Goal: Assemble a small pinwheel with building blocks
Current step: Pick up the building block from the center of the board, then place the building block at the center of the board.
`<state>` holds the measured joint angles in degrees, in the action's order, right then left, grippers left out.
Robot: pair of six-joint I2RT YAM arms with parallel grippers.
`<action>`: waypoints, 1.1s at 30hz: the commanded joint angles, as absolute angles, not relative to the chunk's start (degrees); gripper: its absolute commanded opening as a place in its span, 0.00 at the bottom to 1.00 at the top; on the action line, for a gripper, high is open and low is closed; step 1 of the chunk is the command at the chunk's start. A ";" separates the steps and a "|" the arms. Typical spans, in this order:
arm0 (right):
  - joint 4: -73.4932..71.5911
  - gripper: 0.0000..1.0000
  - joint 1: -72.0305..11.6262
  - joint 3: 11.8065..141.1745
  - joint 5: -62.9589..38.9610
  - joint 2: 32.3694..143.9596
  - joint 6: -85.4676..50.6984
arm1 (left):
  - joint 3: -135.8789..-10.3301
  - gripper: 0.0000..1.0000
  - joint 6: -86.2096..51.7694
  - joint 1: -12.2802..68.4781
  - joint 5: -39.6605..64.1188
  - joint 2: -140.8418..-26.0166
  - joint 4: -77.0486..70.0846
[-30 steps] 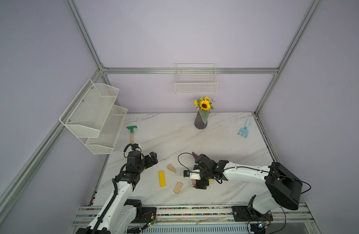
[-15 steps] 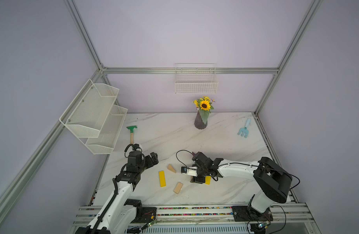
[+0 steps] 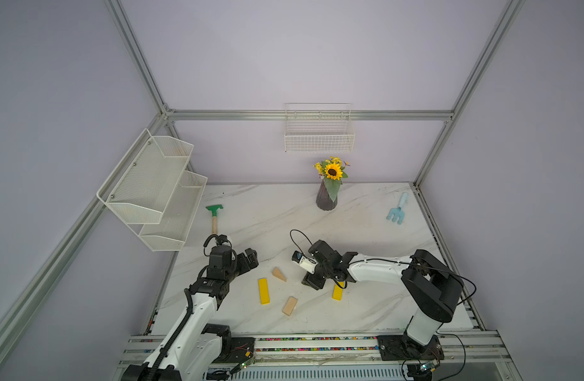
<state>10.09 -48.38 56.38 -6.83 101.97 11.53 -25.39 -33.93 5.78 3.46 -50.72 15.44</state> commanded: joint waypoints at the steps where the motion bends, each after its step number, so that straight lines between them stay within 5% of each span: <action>1: 9.13 0.38 -46.00 62.62 -2.38 105.80 -1.55 | -25.57 1.00 -35.41 6.24 4.28 -51.15 13.34; 9: 12.97 0.40 -42.46 68.62 5.05 112.76 -17.86 | -25.64 1.00 -35.42 6.49 4.21 -50.76 13.58; 19: 14.91 0.40 -32.99 61.77 7.04 107.07 -22.93 | -25.49 1.00 -36.01 7.20 5.16 -52.37 12.67; 33: 20.58 0.47 -37.12 82.90 5.35 123.15 -23.90 | -25.19 1.00 -36.87 7.57 5.08 -52.12 12.48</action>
<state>15.14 -35.51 80.68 6.61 119.39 -22.74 -25.36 -36.01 7.20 4.73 -53.12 14.26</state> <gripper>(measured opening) 0.608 0.999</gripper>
